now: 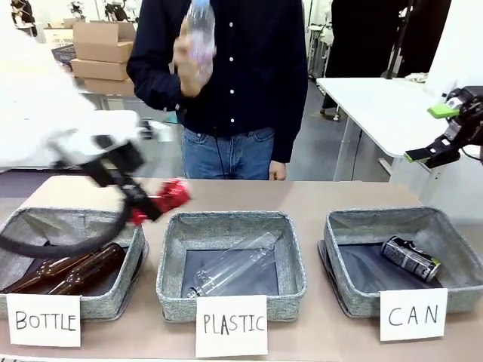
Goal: Sort the can waste into the basket.
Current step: Pick up the can waste from the table and place it in the right Fabric basket.
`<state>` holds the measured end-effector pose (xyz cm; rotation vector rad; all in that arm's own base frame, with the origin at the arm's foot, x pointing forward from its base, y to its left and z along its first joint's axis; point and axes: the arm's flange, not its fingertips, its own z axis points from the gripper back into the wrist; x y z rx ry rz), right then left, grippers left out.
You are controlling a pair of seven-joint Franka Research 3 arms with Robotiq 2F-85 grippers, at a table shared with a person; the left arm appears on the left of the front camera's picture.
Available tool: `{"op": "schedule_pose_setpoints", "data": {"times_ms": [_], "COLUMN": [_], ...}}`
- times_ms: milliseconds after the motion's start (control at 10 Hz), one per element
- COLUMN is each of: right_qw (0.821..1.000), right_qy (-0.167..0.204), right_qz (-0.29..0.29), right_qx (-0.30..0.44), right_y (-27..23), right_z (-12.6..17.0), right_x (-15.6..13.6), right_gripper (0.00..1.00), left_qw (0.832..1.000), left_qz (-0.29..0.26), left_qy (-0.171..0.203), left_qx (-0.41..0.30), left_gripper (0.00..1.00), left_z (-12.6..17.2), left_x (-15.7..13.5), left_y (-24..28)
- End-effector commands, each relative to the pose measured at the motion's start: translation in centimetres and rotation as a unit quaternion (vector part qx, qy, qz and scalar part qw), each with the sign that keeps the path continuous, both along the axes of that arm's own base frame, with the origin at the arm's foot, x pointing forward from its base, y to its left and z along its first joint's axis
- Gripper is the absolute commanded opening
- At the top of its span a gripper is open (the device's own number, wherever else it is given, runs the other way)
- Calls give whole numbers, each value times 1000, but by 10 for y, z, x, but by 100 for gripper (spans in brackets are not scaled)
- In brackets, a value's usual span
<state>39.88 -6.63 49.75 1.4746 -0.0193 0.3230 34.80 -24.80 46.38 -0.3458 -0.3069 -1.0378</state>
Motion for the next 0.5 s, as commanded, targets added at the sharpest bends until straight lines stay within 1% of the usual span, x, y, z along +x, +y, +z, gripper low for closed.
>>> {"op": "schedule_pose_setpoints", "data": {"times_ms": [0, 100, 200, 300, 400], "right_qw": [998, 995, 991, 985, 981], "right_qy": [-13, -20, -17, -15, -8], "right_qz": [-51, -89, -126, -169, -193], "right_qx": [-18, -42, -41, -30, -20], "right_y": [-47, -81, -115, -145, -165], "right_z": [31, 39, 38, 29, 16], "right_x": [-22, -39, -54, -66, -77], "right_gripper": [100, 100, 100, 100, 100], "left_qw": [995, 990, 983, 976, 969], "left_qz": [-87, -126, -174, -208, -237], "left_qy": [-26, -51, -46, -51, -60], "left_qx": [32, 38, 39, 36, 37], "left_gripper": [33, 33, 33, 33, 33], "left_z": [6, 7, 5, -1, -8], "left_x": [29, 24, 17, 10, 2], "left_y": [-83, -135, -182, -231, -273]}}
